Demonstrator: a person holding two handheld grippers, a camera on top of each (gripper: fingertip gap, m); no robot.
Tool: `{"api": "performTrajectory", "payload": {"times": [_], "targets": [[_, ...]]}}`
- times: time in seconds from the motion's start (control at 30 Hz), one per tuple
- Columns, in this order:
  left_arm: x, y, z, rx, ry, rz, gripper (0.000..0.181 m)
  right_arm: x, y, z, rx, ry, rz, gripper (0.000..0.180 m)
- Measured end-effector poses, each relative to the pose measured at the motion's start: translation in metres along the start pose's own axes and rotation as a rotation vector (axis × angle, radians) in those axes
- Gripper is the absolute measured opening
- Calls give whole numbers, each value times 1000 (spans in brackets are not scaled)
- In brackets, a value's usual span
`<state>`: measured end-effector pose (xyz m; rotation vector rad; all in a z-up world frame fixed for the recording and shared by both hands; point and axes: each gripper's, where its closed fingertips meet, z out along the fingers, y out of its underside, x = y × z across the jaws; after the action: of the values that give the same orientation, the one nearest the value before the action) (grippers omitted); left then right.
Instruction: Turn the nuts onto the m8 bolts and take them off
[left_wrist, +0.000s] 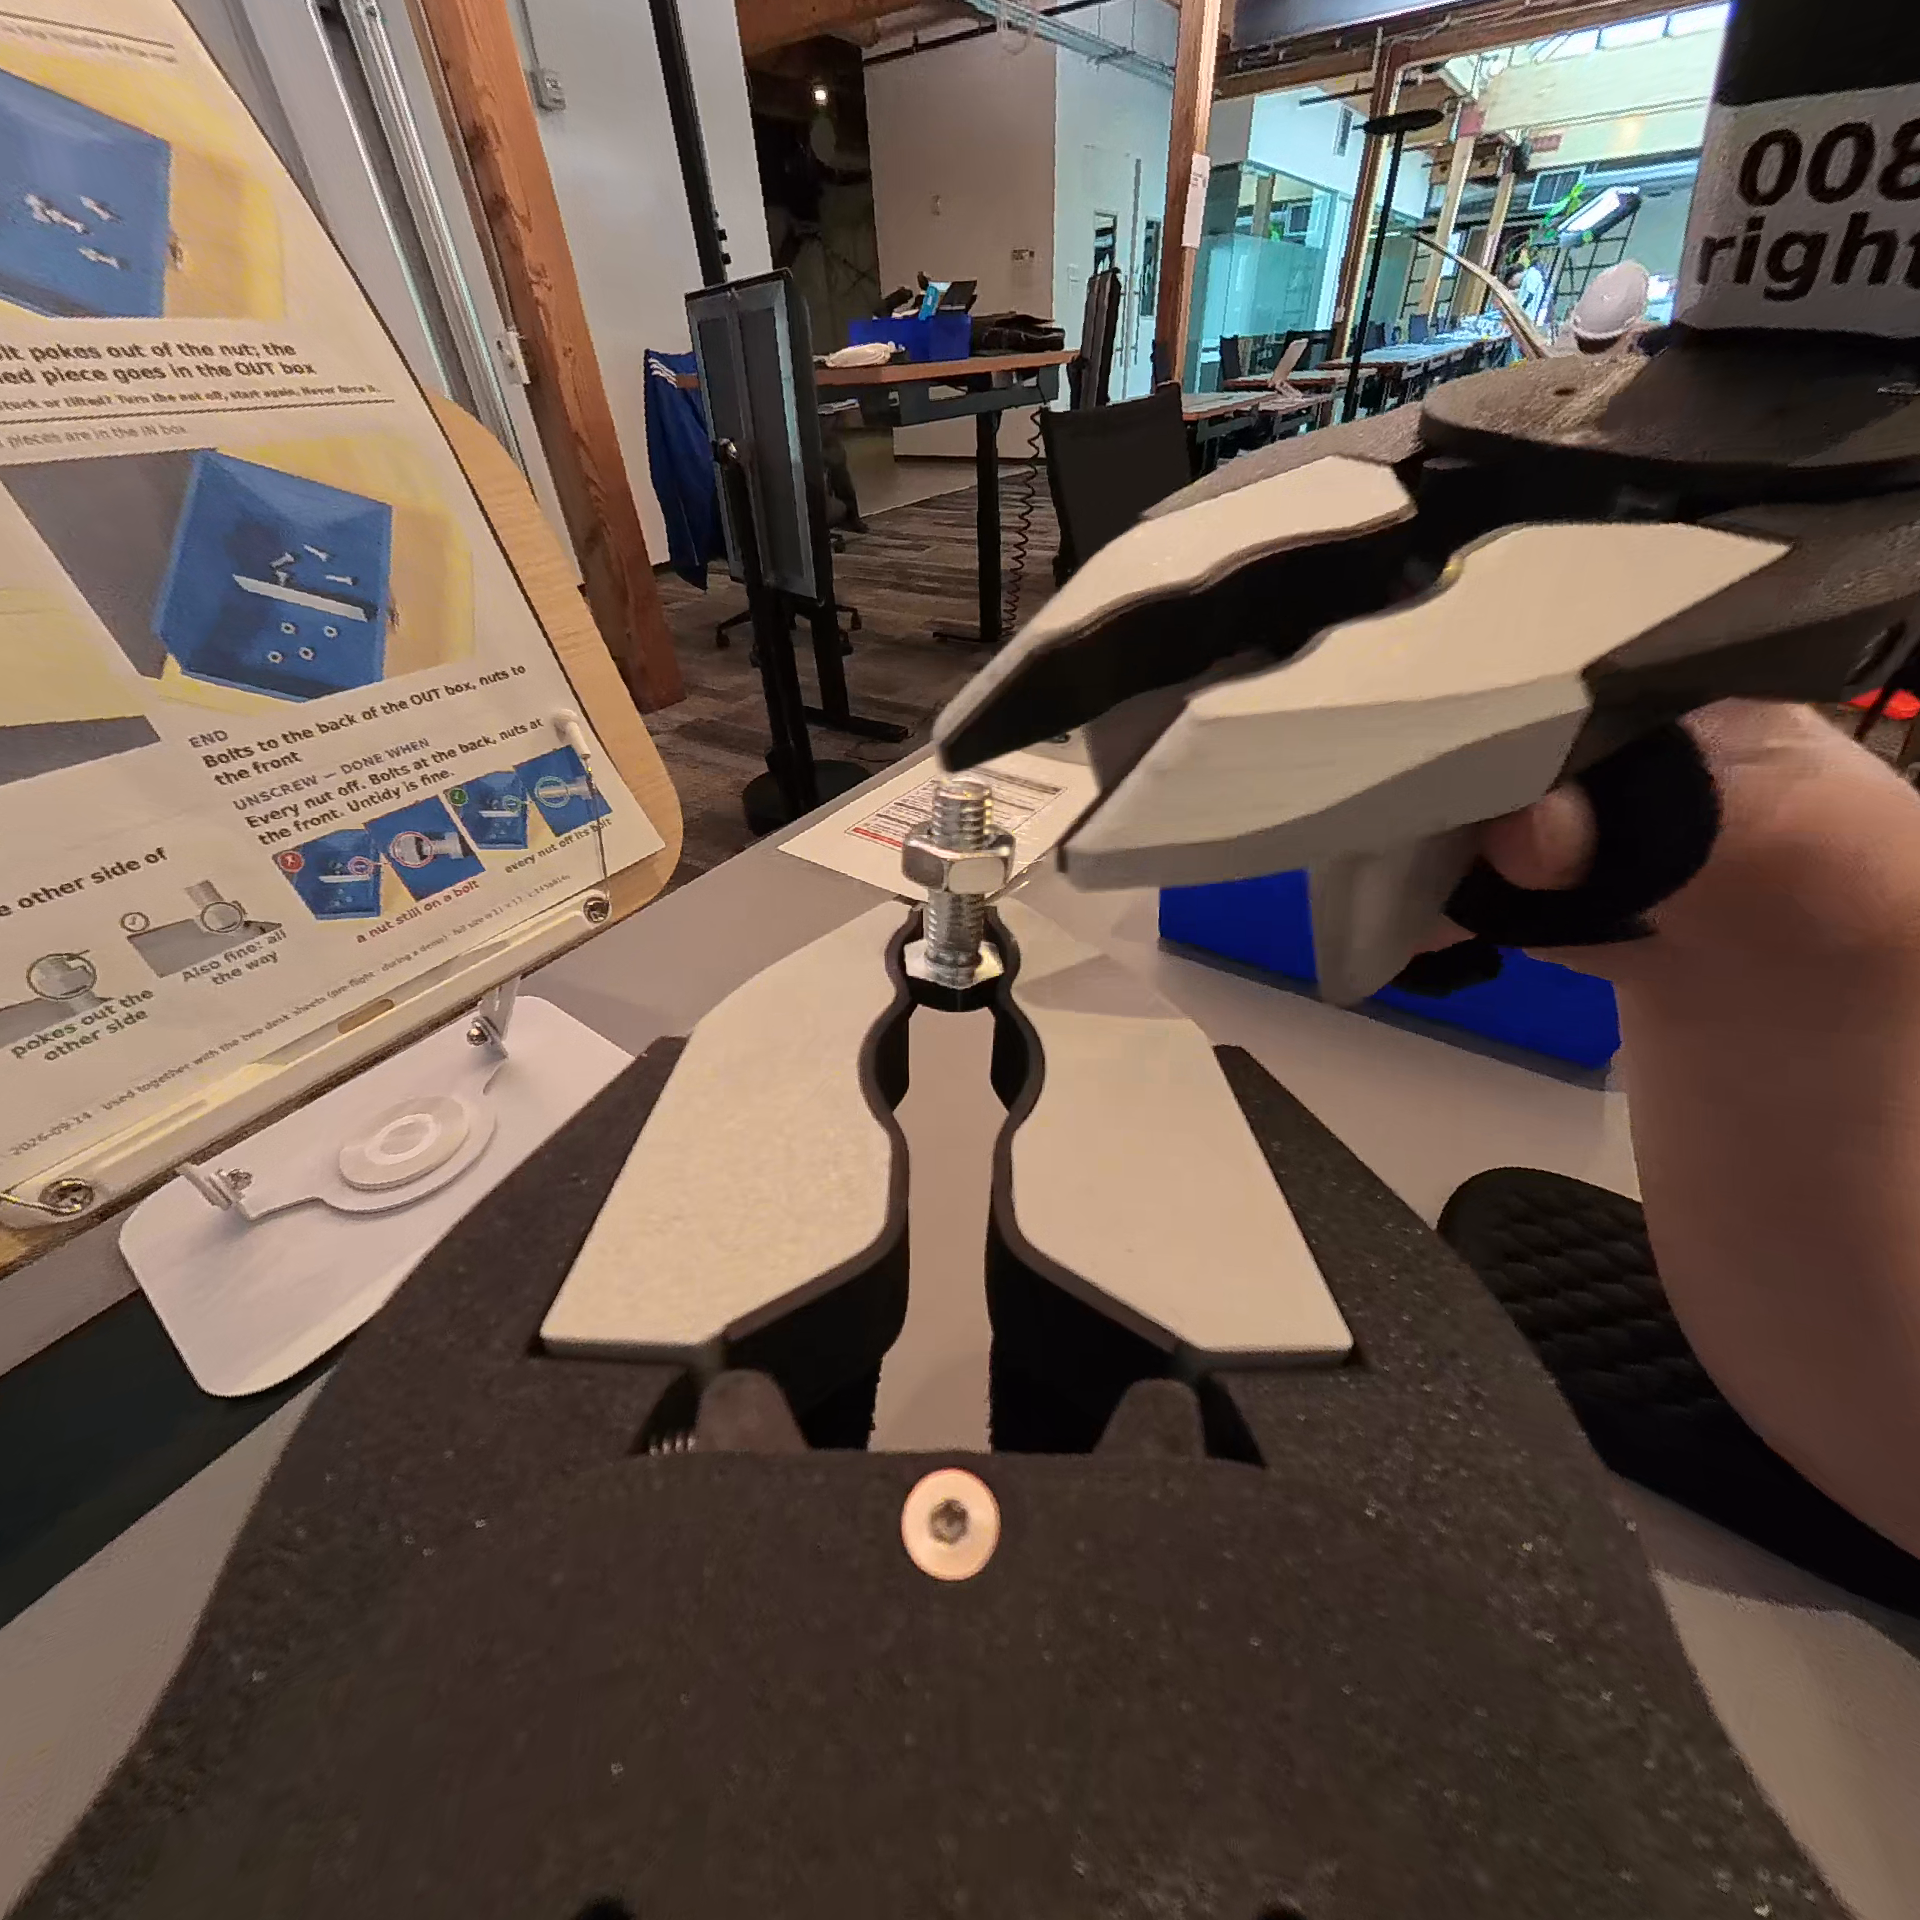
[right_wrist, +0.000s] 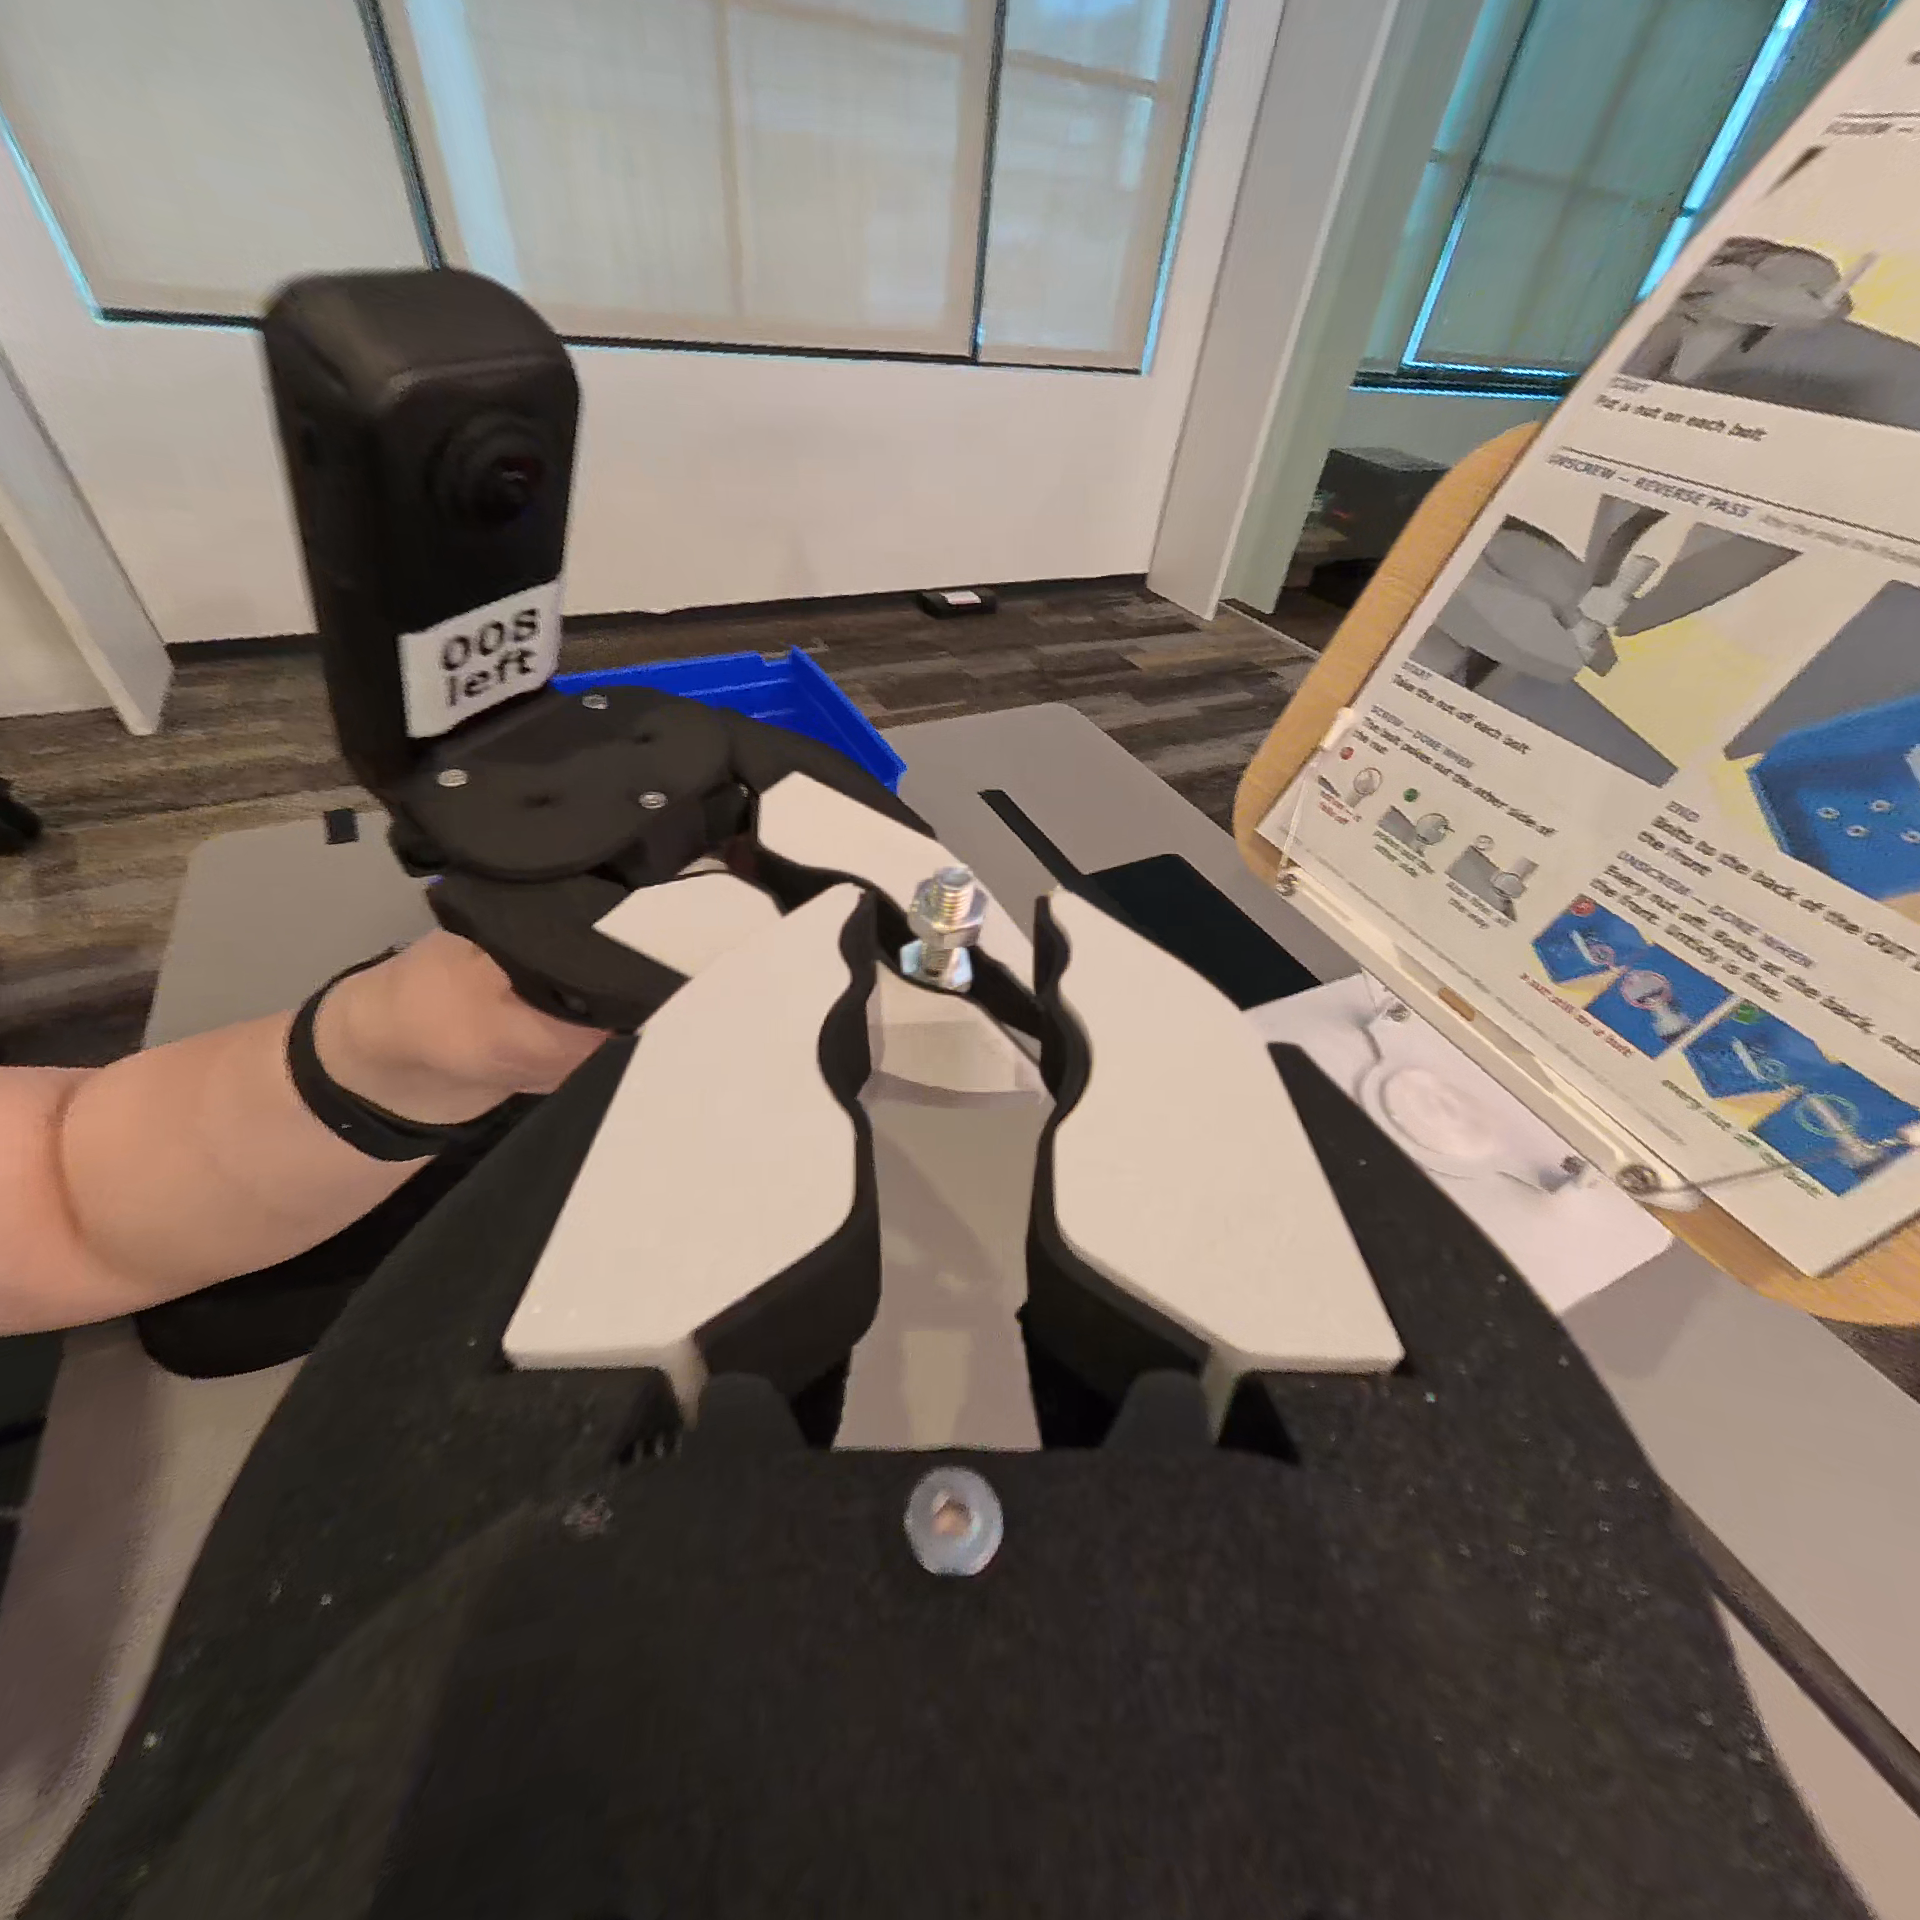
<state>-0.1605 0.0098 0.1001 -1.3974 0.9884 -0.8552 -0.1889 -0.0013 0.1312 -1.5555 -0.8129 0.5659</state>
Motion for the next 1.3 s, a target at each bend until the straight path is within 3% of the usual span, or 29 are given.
{"api": "performTrajectory", "payload": {"times": [1.3], "targets": [[2,-10,-6,39,5,-31,10,1,-12,-10,93,-76,113,27]]}}
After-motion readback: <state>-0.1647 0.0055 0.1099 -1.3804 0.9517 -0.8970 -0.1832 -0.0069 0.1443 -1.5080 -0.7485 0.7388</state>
